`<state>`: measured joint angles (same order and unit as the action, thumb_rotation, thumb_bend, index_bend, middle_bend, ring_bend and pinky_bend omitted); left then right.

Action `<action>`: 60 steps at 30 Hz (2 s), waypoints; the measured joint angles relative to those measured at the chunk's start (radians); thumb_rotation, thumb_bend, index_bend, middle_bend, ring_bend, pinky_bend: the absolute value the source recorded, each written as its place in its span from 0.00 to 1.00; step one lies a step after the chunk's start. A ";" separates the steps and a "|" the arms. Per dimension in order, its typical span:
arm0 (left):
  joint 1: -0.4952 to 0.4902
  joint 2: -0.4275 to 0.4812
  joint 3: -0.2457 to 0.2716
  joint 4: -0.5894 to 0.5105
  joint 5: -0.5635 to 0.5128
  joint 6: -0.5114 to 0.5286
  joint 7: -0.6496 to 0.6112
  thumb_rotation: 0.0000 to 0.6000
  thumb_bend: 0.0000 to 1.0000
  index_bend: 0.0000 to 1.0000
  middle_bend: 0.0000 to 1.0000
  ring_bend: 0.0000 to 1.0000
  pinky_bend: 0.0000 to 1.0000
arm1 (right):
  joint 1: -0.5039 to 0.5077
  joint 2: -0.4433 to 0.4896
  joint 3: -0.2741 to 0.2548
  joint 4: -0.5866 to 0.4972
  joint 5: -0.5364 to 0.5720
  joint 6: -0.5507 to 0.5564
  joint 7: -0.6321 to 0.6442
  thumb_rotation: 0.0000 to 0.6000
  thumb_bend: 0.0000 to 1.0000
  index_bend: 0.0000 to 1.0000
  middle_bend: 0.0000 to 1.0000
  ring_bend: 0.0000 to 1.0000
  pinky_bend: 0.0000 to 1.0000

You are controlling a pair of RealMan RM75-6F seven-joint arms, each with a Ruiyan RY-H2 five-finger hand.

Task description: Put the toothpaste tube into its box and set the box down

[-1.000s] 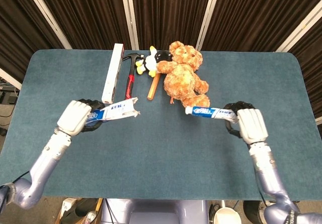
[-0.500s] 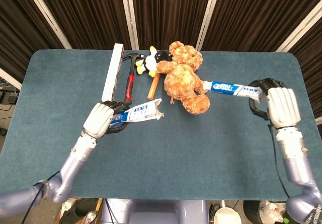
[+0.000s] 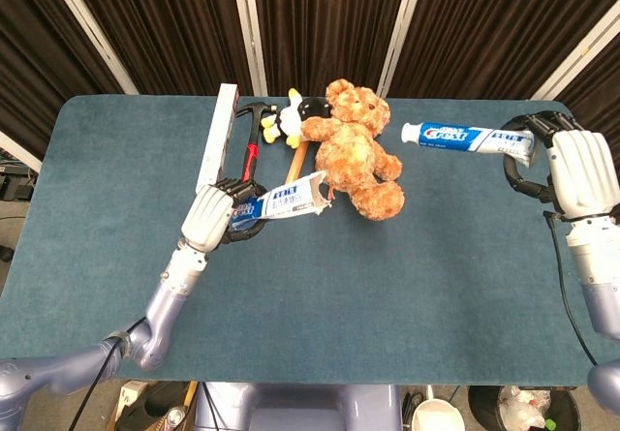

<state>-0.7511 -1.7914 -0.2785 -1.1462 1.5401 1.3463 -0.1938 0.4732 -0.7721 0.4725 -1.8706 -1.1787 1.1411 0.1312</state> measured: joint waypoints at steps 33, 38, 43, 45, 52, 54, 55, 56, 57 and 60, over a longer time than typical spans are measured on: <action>-0.108 -0.072 -0.044 0.017 -0.052 -0.065 0.123 1.00 0.42 0.47 0.54 0.49 0.52 | -0.033 0.138 -0.034 -0.151 -0.222 0.022 0.170 1.00 0.51 0.86 0.45 0.30 0.32; -0.112 -0.075 -0.039 0.016 -0.043 -0.053 0.114 1.00 0.42 0.47 0.54 0.49 0.52 | -0.028 0.133 -0.046 -0.147 -0.228 0.021 0.167 1.00 0.51 0.86 0.45 0.30 0.32; -0.116 -0.075 -0.037 0.013 -0.034 -0.039 0.107 1.00 0.42 0.47 0.54 0.49 0.52 | -0.024 0.126 -0.057 -0.146 -0.230 0.020 0.163 1.00 0.51 0.86 0.45 0.30 0.32; -0.117 -0.077 -0.038 0.010 -0.035 -0.037 0.105 1.00 0.42 0.47 0.54 0.49 0.52 | -0.021 0.122 -0.062 -0.147 -0.232 0.020 0.159 1.00 0.51 0.86 0.45 0.30 0.32; -0.122 -0.081 -0.041 -0.001 -0.043 -0.035 0.108 1.00 0.42 0.47 0.54 0.49 0.52 | -0.014 0.111 -0.073 -0.152 -0.239 0.022 0.152 1.00 0.51 0.87 0.45 0.30 0.32; -0.124 -0.082 -0.044 -0.005 -0.046 -0.036 0.108 1.00 0.42 0.47 0.54 0.49 0.52 | -0.012 0.109 -0.076 -0.154 -0.243 0.023 0.147 1.00 0.51 0.87 0.45 0.30 0.32; -0.125 -0.083 -0.046 -0.008 -0.048 -0.036 0.109 1.00 0.42 0.47 0.54 0.49 0.52 | -0.011 0.108 -0.077 -0.155 -0.244 0.024 0.146 1.00 0.51 0.87 0.45 0.30 0.32; -0.127 -0.084 -0.047 -0.009 -0.048 -0.037 0.111 1.00 0.42 0.47 0.54 0.49 0.52 | -0.010 0.107 -0.078 -0.155 -0.245 0.024 0.146 1.00 0.51 0.87 0.45 0.30 0.32; -0.129 -0.084 -0.047 -0.009 -0.047 -0.038 0.113 1.00 0.42 0.47 0.54 0.48 0.52 | -0.009 0.106 -0.080 -0.155 -0.246 0.024 0.144 1.00 0.51 0.87 0.45 0.30 0.32; -0.139 -0.084 -0.052 -0.015 -0.049 -0.045 0.126 1.00 0.42 0.47 0.54 0.48 0.52 | -0.006 0.102 -0.084 -0.156 -0.248 0.024 0.141 1.00 0.51 0.87 0.45 0.30 0.32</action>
<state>-0.8896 -1.8751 -0.3300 -1.1614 1.4916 1.3016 -0.0681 0.4673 -0.6706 0.3884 -2.0264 -1.4268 1.1648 0.2725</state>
